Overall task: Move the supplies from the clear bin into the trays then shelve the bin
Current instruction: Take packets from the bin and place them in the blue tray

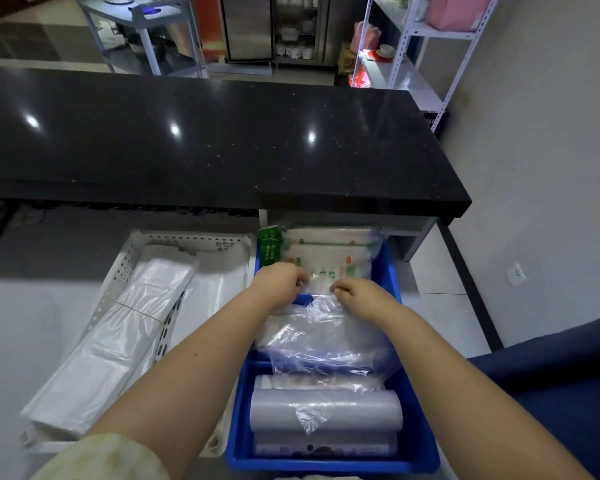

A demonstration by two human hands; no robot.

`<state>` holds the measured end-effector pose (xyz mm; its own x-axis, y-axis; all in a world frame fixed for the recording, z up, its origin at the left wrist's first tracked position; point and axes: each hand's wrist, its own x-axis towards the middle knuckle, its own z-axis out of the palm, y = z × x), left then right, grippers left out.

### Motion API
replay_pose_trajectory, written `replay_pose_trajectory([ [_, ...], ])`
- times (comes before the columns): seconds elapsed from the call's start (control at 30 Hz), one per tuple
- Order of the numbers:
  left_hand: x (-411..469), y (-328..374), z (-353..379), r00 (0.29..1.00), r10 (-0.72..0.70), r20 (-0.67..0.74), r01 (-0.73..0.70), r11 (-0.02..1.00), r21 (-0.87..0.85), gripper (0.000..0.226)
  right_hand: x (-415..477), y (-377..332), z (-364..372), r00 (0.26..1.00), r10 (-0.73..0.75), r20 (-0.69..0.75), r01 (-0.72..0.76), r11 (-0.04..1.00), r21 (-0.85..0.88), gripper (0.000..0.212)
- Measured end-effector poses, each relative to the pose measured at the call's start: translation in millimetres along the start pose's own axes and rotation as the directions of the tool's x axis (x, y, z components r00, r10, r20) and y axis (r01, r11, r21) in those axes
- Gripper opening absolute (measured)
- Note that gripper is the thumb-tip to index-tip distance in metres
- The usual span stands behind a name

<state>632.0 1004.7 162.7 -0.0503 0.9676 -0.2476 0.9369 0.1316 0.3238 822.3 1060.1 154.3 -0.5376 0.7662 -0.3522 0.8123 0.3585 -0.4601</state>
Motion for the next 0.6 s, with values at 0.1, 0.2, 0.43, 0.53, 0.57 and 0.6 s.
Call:
replay_pose_trajectory([
  [0.1, -6.8, -2.4, -12.5, 0.99, 0.068, -0.127, -0.06, 0.996, 0.066, 0.033, -2.7, -8.3, -13.1, 0.986, -0.025, -0.163, 0.022, 1.0, -0.021, 0.026],
  [0.2, -14.5, -8.0, -29.5, 0.952, 0.131, -0.277, -0.086, 0.982, 0.169, 0.034, -6.2, -25.9, -25.5, 0.93, -0.138, -0.341, 0.102, 0.987, -0.121, 0.028],
  [0.43, -43.0, -23.8, -76.4, 0.841, 0.048, -0.538, 0.058, 0.982, 0.178, 0.033, -6.9, -85.8, -45.3, 0.802, -0.385, -0.457, 0.266, 0.915, -0.304, 0.031],
  [0.53, -64.0, -32.6, -91.4, 0.792, -0.044, -0.609, 0.171, 0.973, 0.153, 0.035, -12.6, -111.3, -48.9, 0.731, -0.48, -0.485, 0.357, 0.875, -0.328, 0.029],
  [0.57, -71.9, -35.1, -95.0, 0.78, -0.074, -0.622, 0.203, 0.969, 0.139, 0.038, -15.2, -119.2, -50.5, 0.713, -0.514, -0.478, 0.392, 0.856, -0.336, 0.029],
  [0.6, -80.1, -37.4, -98.5, 0.768, -0.1, -0.633, 0.232, 0.964, 0.129, 0.04, -17.7, -127.2, -53.2, 0.699, -0.549, -0.459, 0.424, 0.834, -0.352, 0.03],
])
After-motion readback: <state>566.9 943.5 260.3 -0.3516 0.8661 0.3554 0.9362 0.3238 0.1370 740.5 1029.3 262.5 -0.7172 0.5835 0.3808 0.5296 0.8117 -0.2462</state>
